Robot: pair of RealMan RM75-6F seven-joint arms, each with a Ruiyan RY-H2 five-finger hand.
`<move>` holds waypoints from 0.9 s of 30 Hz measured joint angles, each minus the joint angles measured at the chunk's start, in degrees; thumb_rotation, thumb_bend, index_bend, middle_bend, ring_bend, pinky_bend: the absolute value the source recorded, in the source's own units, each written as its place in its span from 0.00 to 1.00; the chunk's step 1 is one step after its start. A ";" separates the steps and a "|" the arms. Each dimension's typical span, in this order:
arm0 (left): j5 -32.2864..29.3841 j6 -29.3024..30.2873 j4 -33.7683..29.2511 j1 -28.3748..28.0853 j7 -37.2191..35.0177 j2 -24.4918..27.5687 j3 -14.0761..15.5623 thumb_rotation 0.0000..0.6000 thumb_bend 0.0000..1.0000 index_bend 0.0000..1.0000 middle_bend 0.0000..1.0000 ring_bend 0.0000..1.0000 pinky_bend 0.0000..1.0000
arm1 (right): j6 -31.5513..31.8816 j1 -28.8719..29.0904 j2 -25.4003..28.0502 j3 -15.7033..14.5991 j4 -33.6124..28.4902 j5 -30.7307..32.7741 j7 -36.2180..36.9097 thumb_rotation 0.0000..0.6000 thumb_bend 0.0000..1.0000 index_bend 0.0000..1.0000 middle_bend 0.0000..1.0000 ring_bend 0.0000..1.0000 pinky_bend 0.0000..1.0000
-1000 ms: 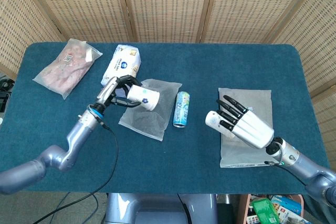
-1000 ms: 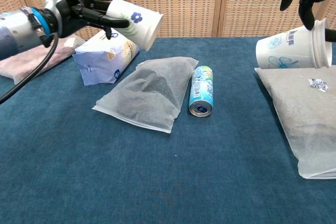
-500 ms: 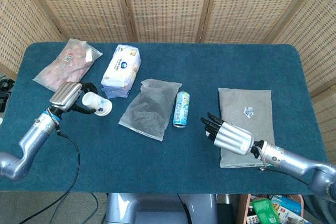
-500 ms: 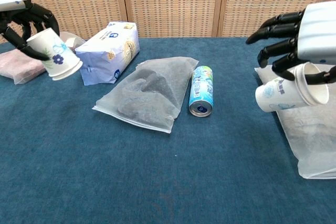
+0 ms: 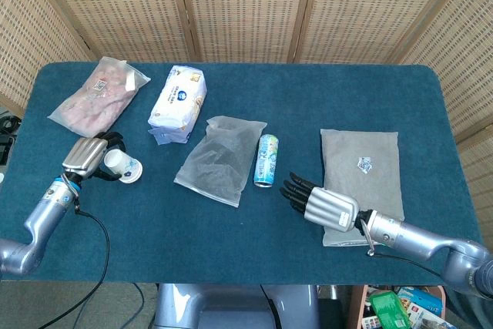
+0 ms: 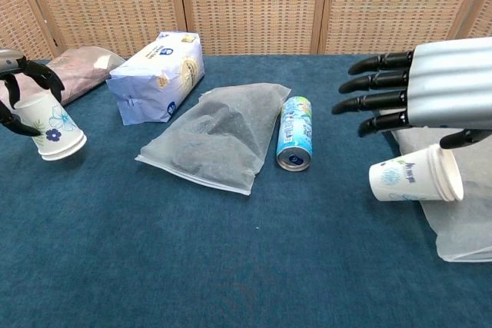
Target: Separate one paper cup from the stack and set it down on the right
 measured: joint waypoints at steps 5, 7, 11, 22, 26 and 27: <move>-1.24 -2.80 -2.76 -0.42 -1.74 1.37 0.13 1.00 0.11 0.00 0.00 0.00 0.11 | 2.98 -2.09 -0.48 2.47 -1.11 3.74 -0.94 1.00 0.00 0.06 0.03 0.03 0.05; -1.41 -2.61 -3.89 -0.31 -2.18 2.17 0.01 1.00 0.11 0.00 0.00 0.00 0.11 | 5.23 -3.00 -0.29 3.32 -1.86 4.62 -0.92 1.00 0.00 0.06 0.03 0.03 0.04; -1.36 1.04 -6.77 1.30 -3.73 4.65 -0.66 1.00 0.11 0.00 0.00 0.00 0.08 | 10.59 -5.72 0.70 4.63 -3.35 6.90 0.48 1.00 0.00 0.05 0.04 0.02 0.03; -1.89 16.88 -19.41 12.04 -1.38 12.91 -0.16 1.00 0.11 0.00 0.00 0.00 0.00 | 29.66 -22.79 0.44 5.41 -3.68 19.42 14.94 1.00 0.00 0.01 0.00 0.00 0.00; -1.90 23.24 -22.88 16.53 1.47 13.76 0.96 1.00 0.11 0.00 0.00 0.00 0.00 | 31.97 -28.13 -1.41 4.91 -3.29 24.43 19.08 1.00 0.00 0.00 0.00 0.00 0.00; -1.75 24.58 -23.63 17.51 2.01 13.89 1.30 1.00 0.11 0.00 0.00 0.00 0.00 | 32.25 -29.24 -1.86 4.77 -3.33 25.45 19.63 1.00 0.00 0.00 0.00 0.00 0.00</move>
